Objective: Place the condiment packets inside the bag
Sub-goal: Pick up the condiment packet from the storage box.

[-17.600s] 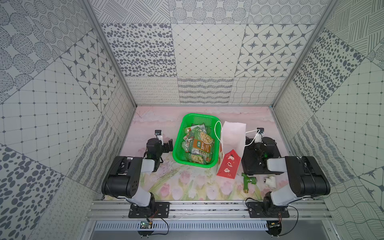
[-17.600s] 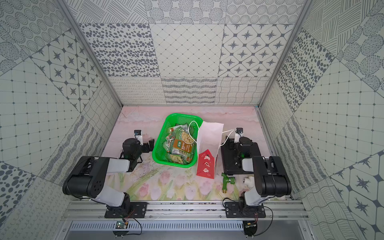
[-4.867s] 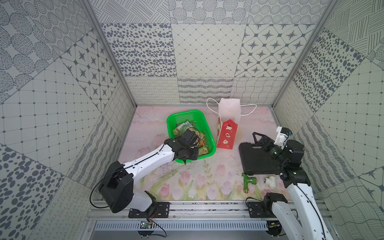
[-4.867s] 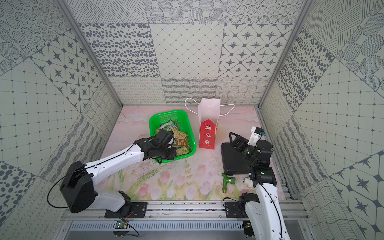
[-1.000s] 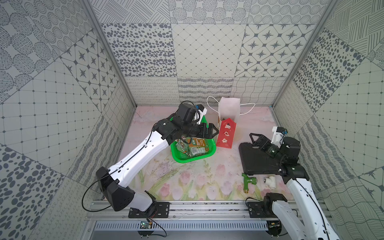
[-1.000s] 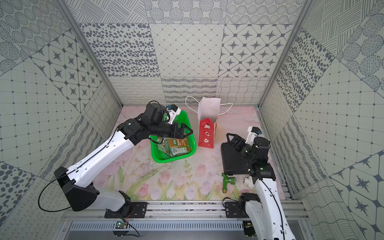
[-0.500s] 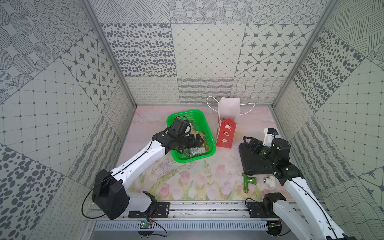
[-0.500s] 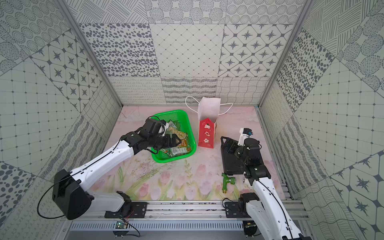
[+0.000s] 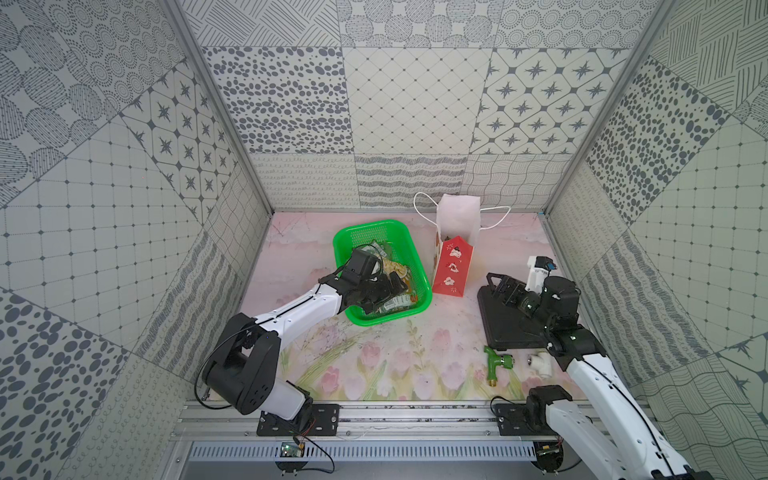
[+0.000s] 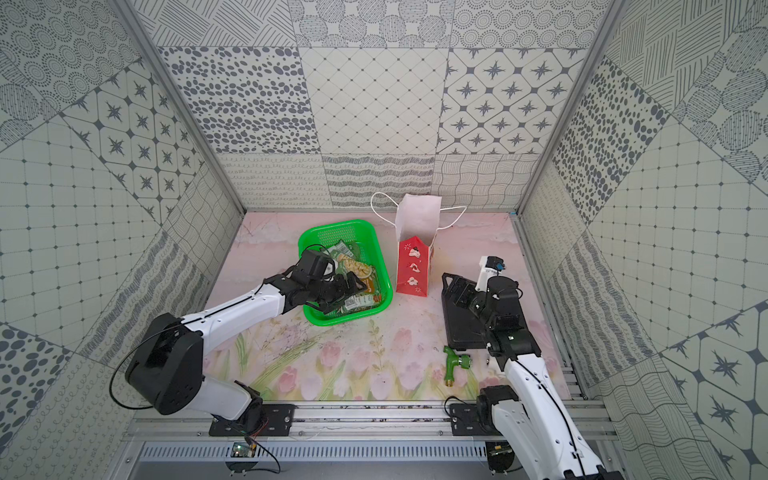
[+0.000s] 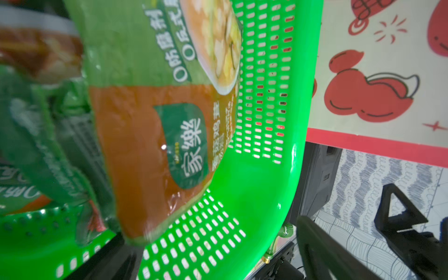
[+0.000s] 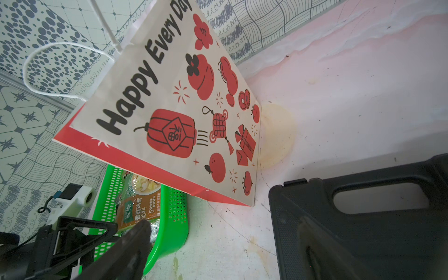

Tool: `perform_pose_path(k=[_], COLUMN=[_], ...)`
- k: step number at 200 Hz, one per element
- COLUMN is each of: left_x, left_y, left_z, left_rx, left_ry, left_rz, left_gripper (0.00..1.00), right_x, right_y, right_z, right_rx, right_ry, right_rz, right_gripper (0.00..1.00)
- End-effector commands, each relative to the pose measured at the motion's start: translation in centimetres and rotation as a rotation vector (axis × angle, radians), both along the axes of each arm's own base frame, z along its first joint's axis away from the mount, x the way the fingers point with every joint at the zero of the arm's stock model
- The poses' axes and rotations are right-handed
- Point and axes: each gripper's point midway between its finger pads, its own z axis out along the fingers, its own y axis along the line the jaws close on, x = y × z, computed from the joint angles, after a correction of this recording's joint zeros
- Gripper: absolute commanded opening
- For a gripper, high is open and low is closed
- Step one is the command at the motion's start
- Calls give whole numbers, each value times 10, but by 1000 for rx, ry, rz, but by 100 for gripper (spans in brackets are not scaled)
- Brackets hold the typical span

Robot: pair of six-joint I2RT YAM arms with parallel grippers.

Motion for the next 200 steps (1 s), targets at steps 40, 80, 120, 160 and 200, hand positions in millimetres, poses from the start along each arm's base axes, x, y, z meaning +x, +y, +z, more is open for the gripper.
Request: perform_pose_path(k=[40,80,120,160,200], left_x=[32,42,56,70,78], left_y=[-2,-7,-2,1,2], left_z=[9,30,46,55,43], left_rx=[-176,-221,-237,-218,-144], left_ry=[-32,-71,-105,-133,-112], left_rz=[126,115,125,102,85], left_gripper=[99,99,94,70,48], right_x=[4,3,2,2,0], right_y=[3,4,4,5,5], right_z=[8,8,7,9,12], right_rx=[5,8,8,13,14], right_ry=[-40,-41,-42,-46,-55], right_rz=[14,17,18,24,23], right_gripper=[97,97,97,97,97])
